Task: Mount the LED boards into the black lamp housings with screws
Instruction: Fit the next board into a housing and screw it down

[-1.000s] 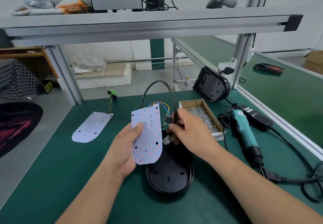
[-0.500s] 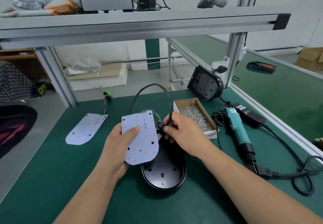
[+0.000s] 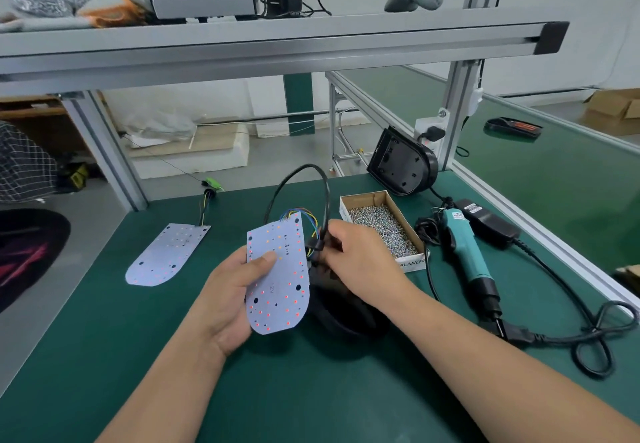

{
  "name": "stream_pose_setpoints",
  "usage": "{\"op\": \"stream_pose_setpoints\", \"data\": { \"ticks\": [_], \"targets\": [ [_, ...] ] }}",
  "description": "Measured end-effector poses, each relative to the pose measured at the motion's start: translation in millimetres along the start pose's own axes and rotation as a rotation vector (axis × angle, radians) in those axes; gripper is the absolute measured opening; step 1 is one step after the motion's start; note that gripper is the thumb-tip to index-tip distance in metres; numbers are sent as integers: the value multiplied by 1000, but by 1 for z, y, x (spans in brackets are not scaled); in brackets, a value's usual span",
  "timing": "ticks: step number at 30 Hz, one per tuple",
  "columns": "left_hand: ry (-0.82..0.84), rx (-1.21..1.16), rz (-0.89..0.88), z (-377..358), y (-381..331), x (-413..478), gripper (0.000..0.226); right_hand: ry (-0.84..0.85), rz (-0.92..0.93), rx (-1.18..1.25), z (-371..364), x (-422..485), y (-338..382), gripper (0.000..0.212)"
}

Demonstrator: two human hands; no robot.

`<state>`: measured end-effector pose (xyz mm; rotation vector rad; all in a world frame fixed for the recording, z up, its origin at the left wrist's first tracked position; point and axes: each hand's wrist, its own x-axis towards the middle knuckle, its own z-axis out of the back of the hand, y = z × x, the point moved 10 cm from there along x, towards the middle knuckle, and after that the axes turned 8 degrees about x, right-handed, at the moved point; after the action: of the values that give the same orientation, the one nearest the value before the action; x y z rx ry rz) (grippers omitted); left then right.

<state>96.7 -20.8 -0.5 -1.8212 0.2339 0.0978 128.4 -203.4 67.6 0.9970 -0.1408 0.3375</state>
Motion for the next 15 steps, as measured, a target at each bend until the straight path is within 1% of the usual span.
{"op": "stream_pose_setpoints", "data": {
  "ticks": [2,5,7,11,13,15],
  "targets": [
    [-1,-9,-17,-2,0,1,35,-25,37,-65,-2,0,5,17],
    [-12,-35,-23,-3,-1,1,39,-37,49,-65,-5,2,4,9],
    [1,-63,-18,-6,0,0,40,-43,52,-68,-6,2,2,12],
    [47,-138,14,-16,3,-2,43,1,45,-25,-10,4,-1,15],
    [54,-191,32,-19,4,-3,44,13,17,-6,-8,6,-5,16],
    [54,-236,34,-19,3,-3,45,36,-59,91,-6,10,-11,13]
  ]
}}
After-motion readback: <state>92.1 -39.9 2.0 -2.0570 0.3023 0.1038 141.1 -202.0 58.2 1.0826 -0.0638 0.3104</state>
